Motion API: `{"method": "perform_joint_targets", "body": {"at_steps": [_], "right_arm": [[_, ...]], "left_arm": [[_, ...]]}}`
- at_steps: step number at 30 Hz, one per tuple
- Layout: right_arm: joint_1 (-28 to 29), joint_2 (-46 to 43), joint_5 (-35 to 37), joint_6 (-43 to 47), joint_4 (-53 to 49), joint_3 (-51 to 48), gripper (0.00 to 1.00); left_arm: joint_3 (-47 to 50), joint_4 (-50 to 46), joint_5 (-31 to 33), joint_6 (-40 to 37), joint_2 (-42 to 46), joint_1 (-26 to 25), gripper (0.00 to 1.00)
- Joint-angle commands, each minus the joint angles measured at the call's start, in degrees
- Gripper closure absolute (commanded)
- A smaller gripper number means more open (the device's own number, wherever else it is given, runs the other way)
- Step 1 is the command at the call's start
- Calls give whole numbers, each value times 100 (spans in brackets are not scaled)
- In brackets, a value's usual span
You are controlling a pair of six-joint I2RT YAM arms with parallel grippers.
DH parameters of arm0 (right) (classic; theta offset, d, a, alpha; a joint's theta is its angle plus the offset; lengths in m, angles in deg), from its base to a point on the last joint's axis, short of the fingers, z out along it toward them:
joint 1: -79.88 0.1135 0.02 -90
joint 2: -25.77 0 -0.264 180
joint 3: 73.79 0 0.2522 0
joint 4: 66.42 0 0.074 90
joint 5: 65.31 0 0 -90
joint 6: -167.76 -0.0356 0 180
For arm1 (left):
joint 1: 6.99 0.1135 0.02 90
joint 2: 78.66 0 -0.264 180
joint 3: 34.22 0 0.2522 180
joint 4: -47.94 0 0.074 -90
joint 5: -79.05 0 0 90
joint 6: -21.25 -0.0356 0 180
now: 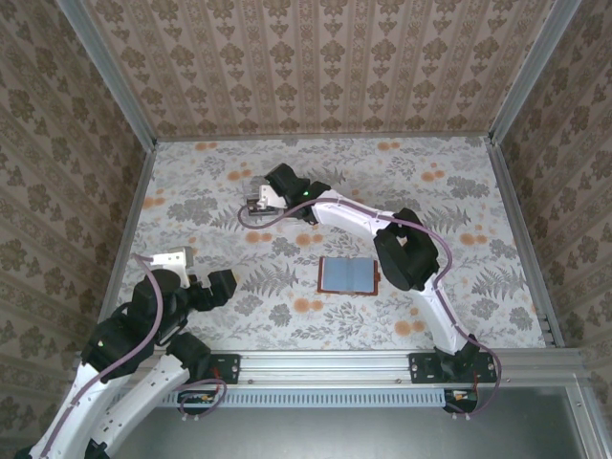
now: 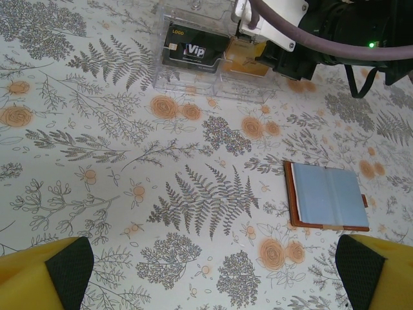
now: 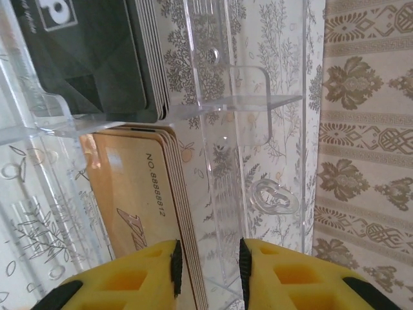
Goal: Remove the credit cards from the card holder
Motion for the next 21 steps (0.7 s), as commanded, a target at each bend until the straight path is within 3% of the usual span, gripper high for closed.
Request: {"method": "perform_joint_targets", "body": {"at_steps": [1, 11, 21], "right_arm": [[-47, 175, 222, -144, 70, 171, 65], [-75, 168, 259, -310, 105, 215, 63], [-52, -504, 170, -828, 5, -55, 55]], "left_arm": [[-71, -108, 98, -45, -25, 47, 0], [-57, -100, 111, -44, -17, 47, 0], [76, 83, 133, -75, -243, 55, 0]]}}
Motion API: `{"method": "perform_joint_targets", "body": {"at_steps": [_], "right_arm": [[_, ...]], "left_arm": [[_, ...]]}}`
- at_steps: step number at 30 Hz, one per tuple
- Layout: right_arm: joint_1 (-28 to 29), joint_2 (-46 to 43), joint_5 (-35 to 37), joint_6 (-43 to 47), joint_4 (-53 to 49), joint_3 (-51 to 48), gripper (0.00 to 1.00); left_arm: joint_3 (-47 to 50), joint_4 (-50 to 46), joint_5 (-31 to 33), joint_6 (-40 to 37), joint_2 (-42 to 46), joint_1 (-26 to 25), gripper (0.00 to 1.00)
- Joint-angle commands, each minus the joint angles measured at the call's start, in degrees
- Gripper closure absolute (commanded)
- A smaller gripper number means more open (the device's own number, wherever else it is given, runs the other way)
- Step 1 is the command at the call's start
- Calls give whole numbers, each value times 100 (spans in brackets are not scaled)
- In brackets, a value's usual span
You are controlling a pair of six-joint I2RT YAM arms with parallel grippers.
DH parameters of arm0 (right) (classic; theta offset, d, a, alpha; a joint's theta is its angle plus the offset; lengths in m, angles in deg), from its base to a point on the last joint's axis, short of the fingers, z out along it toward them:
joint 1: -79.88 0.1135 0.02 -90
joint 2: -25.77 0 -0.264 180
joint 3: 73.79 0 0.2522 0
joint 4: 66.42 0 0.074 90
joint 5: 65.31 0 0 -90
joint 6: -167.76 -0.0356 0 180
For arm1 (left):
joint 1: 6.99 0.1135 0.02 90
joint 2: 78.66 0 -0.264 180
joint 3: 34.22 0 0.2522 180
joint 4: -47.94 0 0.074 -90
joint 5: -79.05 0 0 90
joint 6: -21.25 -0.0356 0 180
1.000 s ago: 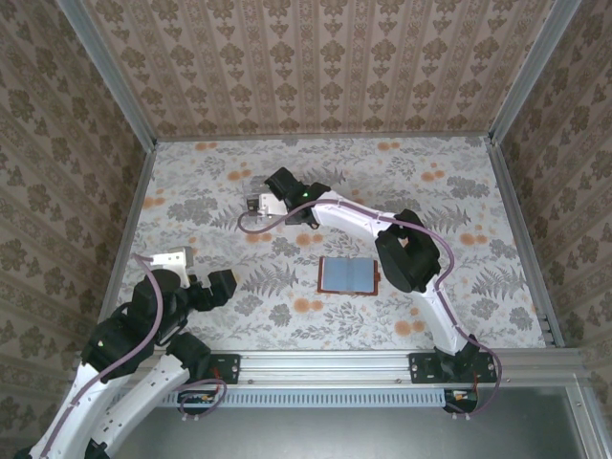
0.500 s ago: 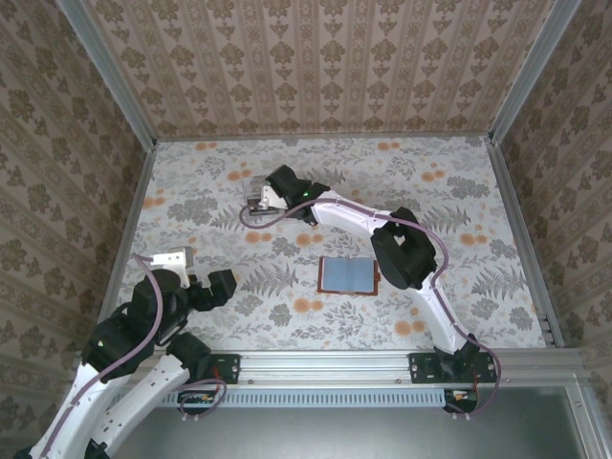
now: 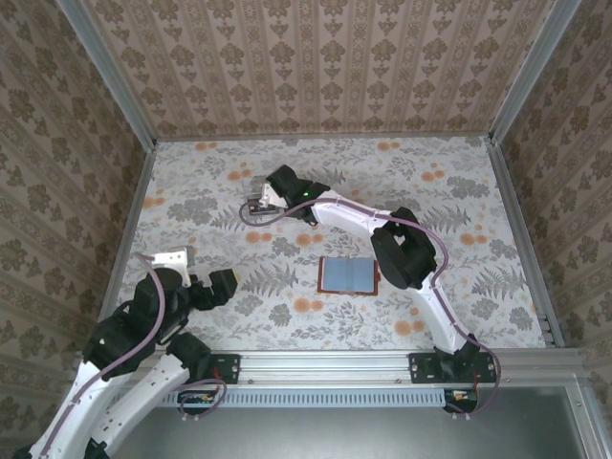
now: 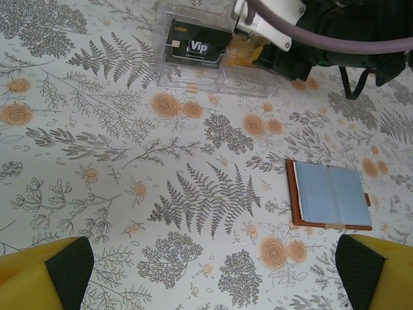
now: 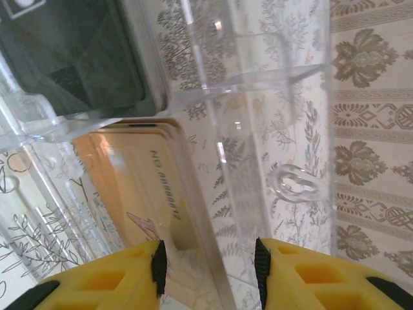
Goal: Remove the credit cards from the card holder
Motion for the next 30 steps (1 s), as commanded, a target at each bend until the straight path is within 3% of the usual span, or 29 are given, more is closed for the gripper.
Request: {"method": "perform_joint_targets", "body": {"at_steps": [1, 6, 13, 18, 21, 25, 30], "right_arm": [[4, -713, 31, -421, -43, -142, 53], [20, -1573, 62, -1043, 175, -826, 50], [-11, -3153, 281, -2558, 480, -2142, 35], [-125, -4416, 318, -3886, 671, -3454, 15], [-337, -5145, 478, -4495, 926, -4337, 0], [-1033, -6119, 392, -5387, 998, -5273, 0], [-1823, -6726, 711, -5286, 1653, -6458, 0]], "left_arm": [[96, 127, 153, -80, -216, 64, 0], [104, 364, 112, -169, -992, 196, 0], [-298, 701, 141, -348, -2527, 846, 0], [-399, 1137, 18, -538, -3109, 1871, 0], [-406, 1613, -551, -601, -3263, 2682, 0], [-429, 2277, 559, -816, -3699, 3339, 0], [-953, 2844, 1914, -1714, -5247, 3404, 0]]}}
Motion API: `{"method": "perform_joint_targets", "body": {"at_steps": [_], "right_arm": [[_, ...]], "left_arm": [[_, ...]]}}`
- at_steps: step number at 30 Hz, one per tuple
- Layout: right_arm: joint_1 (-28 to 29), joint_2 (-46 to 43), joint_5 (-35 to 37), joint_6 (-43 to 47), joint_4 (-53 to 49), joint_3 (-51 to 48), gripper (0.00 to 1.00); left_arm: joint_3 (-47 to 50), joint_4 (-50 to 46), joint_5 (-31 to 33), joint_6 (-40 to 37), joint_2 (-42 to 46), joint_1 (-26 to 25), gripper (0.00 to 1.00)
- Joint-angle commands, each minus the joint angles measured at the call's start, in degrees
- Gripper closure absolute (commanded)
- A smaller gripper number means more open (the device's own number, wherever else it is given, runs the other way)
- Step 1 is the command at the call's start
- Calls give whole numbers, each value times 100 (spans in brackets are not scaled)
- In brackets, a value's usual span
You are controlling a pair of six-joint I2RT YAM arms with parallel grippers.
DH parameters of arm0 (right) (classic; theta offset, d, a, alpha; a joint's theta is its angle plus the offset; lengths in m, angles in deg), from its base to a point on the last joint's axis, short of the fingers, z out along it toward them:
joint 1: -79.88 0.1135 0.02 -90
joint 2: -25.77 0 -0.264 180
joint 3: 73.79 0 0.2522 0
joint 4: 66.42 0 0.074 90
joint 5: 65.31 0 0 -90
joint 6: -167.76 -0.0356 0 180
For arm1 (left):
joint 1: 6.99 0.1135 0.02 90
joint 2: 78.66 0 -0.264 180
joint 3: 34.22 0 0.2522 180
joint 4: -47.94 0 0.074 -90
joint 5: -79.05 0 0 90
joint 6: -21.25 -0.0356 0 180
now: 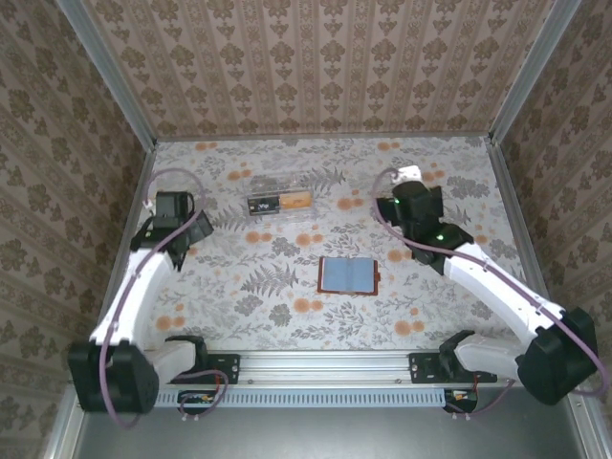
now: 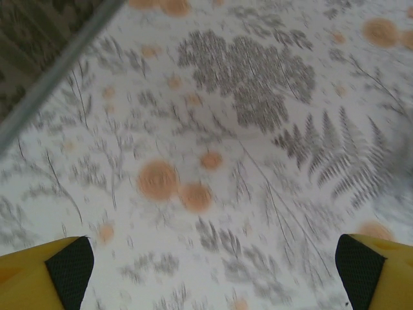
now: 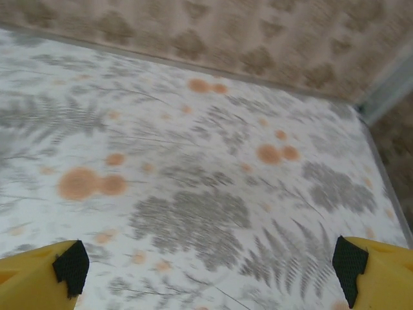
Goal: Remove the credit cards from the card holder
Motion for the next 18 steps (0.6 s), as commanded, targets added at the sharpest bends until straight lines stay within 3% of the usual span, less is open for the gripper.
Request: {"method": "perform_joint_targets", "body": {"at_steps": [1, 4, 11, 13, 16, 18], "right_arm": [[-319, -244, 299, -60, 730, -767, 0], [-799, -179, 63, -95, 1505, -1422, 0], [-1889, 869, -490, -422, 3421, -2072, 0], [-1969, 1225, -598, -245, 4115, -2176, 0], [-2074, 1519, -972, -97, 4570, -2151, 0], [-2155, 1650, -1277, -16, 5295, -2457, 0]], "left_arm": [[-241, 824, 1186, -791, -794, 133, 0], [358, 2072, 1604, -1155, -1097, 339, 0], [1618, 4684, 535, -1859, -1428, 716, 0], [1955, 5360, 646, -1709, -1368, 712, 0], [2793, 7119, 246, -1927, -1310, 665, 0], [2869, 7434, 169, -2158, -1414, 529, 0]]}}
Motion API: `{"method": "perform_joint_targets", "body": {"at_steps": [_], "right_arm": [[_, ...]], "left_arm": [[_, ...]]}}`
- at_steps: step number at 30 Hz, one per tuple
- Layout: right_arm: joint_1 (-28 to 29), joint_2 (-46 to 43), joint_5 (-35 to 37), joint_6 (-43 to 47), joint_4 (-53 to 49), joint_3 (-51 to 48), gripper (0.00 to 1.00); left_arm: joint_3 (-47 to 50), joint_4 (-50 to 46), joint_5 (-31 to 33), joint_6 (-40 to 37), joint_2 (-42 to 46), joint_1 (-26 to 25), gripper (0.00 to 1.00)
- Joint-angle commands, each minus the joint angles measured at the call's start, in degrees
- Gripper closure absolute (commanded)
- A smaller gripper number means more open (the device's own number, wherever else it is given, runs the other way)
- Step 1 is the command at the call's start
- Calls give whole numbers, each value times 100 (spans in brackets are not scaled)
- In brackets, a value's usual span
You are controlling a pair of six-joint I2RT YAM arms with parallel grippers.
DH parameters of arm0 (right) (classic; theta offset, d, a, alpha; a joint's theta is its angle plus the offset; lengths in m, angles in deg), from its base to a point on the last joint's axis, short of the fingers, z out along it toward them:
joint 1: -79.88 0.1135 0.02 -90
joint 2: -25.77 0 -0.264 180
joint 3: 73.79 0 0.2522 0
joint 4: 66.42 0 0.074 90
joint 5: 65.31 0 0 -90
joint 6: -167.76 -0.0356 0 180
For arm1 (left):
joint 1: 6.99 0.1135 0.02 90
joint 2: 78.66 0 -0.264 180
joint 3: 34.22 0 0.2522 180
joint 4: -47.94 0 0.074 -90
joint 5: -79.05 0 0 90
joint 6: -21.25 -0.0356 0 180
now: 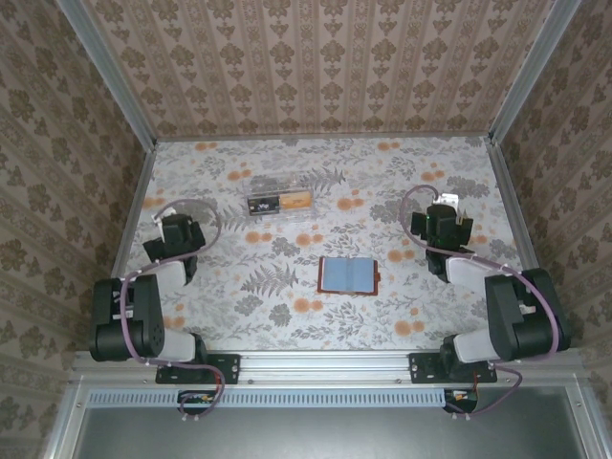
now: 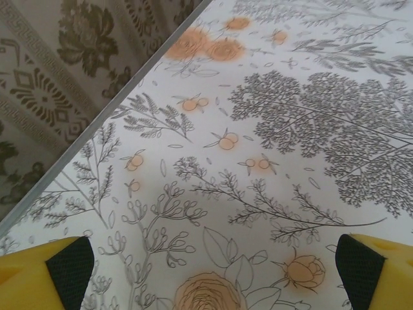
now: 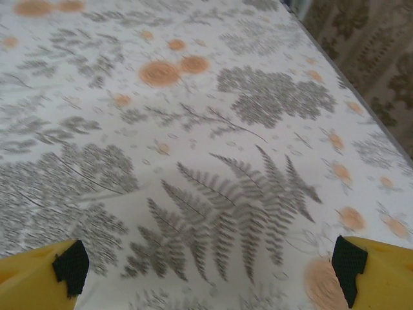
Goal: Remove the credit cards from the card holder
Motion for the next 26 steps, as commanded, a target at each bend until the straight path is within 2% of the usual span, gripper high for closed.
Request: {"method": "perform_joint_targets", "body": {"at_steps": [1, 2, 4, 6, 7, 8, 9, 13, 26], "right_arm": [[-117, 269, -587, 107, 1904, -463, 0], [-134, 332, -640, 155, 2183, -563, 0], [-139, 271, -823, 179, 2029, -542, 0], [-160, 407, -1071, 238, 2107, -544, 0], [-184, 664, -1159, 268, 2486, -572, 0], [-200, 774, -1183, 280, 2742, -654, 0], [-220, 617, -1150, 174, 2282, -561, 0], [-262, 648, -1201, 178, 2407, -592, 0], [-253, 638, -1192, 174, 2376, -580, 0]], "left_arm": [[210, 1759, -532, -611, -79, -201, 0], [293, 2057, -799, -833, -189, -283, 0], [340, 2465, -1262, -1180, -502, -413, 0], [371, 3080, -1095, -1555, -902, -648, 0], [310, 2637, -1062, -1456, -755, -669, 0], [319, 2744, -1121, -1418, -788, -619, 0], [309, 2791, -1079, -1421, -839, -604, 0], [210, 2504, -1032, -1217, -772, -492, 0], [219, 2529, -1044, -1228, -778, -497, 0]]}}
